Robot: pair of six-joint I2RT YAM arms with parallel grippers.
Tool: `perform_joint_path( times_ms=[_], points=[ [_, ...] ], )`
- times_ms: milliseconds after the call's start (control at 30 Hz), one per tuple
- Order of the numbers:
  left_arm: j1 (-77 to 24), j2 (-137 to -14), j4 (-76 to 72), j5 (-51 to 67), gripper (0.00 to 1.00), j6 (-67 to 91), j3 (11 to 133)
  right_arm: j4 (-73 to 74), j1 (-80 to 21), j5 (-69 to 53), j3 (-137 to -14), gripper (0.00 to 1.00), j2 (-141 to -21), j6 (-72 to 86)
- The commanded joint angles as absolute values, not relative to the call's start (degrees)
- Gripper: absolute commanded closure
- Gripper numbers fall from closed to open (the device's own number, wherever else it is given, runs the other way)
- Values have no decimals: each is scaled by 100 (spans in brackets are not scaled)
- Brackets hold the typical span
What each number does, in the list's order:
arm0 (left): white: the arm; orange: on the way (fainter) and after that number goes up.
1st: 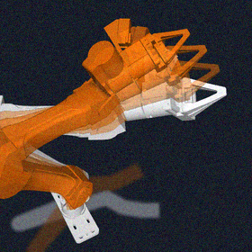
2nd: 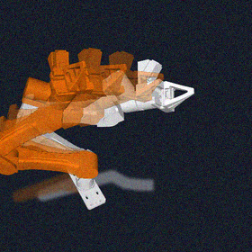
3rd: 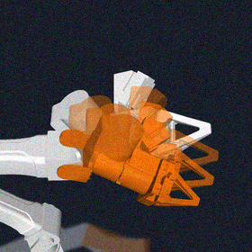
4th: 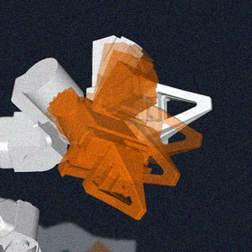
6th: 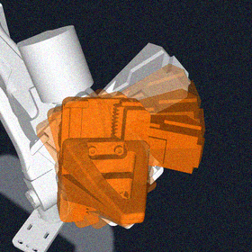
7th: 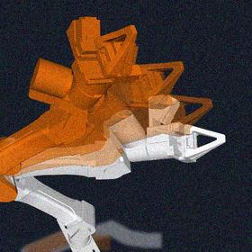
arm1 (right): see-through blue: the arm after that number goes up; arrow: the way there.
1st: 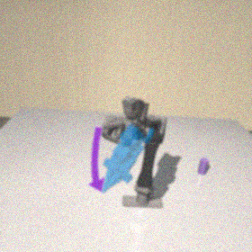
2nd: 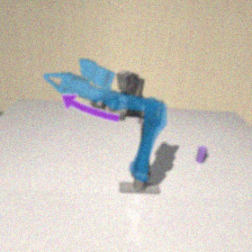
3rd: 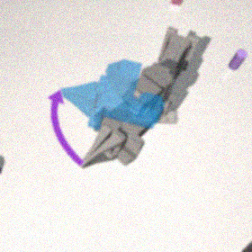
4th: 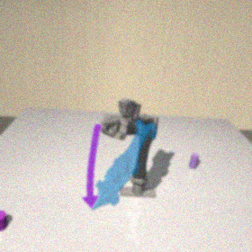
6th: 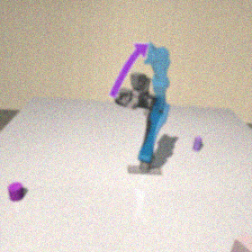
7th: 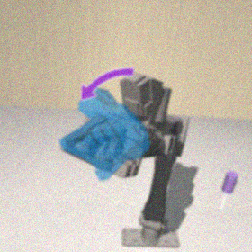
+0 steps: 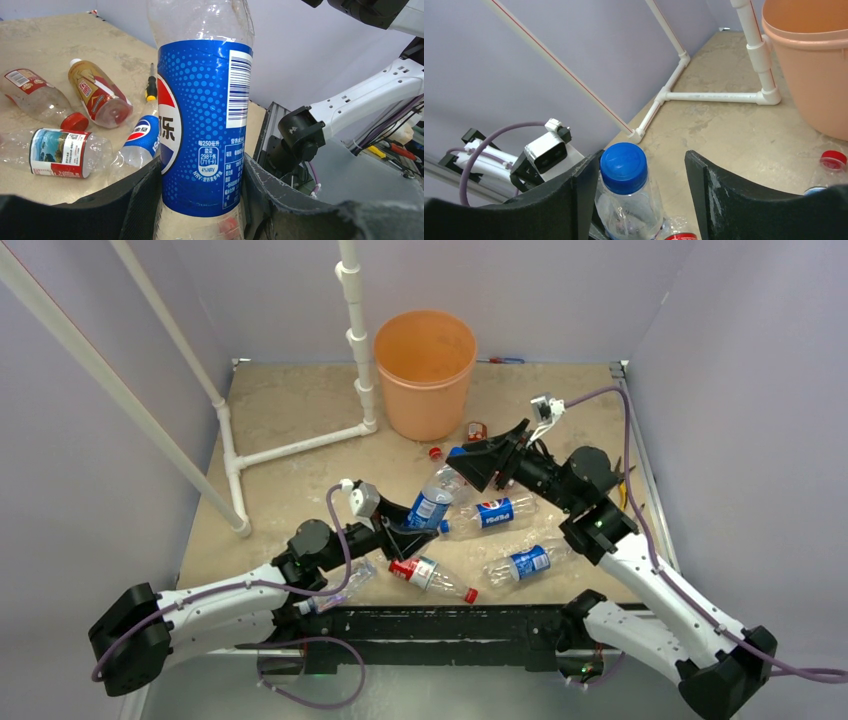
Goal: Put the plastic bottles in the bin
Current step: Pick up the plastic bottle at the center of the board.
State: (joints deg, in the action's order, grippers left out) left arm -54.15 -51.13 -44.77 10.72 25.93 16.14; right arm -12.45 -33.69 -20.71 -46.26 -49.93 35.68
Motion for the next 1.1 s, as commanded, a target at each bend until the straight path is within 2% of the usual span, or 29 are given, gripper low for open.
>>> perform_joint_path(
  times_ms=[0, 133, 333, 433, 667, 733, 767, 833, 933, 1067],
  points=[
    [-5460, -5053, -4813, 1156, 73, 2566, 1575, -1792, -3372, -2297, -4894, 35, -5089, 3685],
    [-5465, -5071, -4819, 1133, 73, 2569, 1592, -1777, -3367, -2320, -4973, 44, -5150, 3671],
    [-5485, -5054, -4790, 1066, 74, 2584, 1568, -1573, -3374, -2436, -4992, 47, -5232, 3586],
    [-5493, -5046, -4791, 1031, 74, 2598, 1563, -1507, -3366, -2583, -5001, 52, -5316, 3569],
    [-5502, -5041, -4808, 910, 75, 2652, 1539, -1481, -3375, -2838, -4999, 78, -5392, 3578],
    [-5504, -5033, -4811, 869, 75, 2654, 1524, -1435, -3374, -2907, -5029, 81, -5411, 3550],
    [-5502, -5028, -4808, 856, 75, 2647, 1529, -1394, -3375, -2948, -5054, 80, -5426, 3511],
    [-5502, -5011, -4808, 824, 75, 2637, 1528, -1302, -3373, -2943, -5082, 70, -5425, 3473],
    [-5502, -4993, -4837, 801, 76, 2616, 1529, -1241, -3370, -2851, -5075, 49, -5397, 3459],
    [-5503, -5008, -4882, 804, 77, 2610, 1529, -1174, -3371, -2812, -5072, 44, -5457, 3470]
  ],
)
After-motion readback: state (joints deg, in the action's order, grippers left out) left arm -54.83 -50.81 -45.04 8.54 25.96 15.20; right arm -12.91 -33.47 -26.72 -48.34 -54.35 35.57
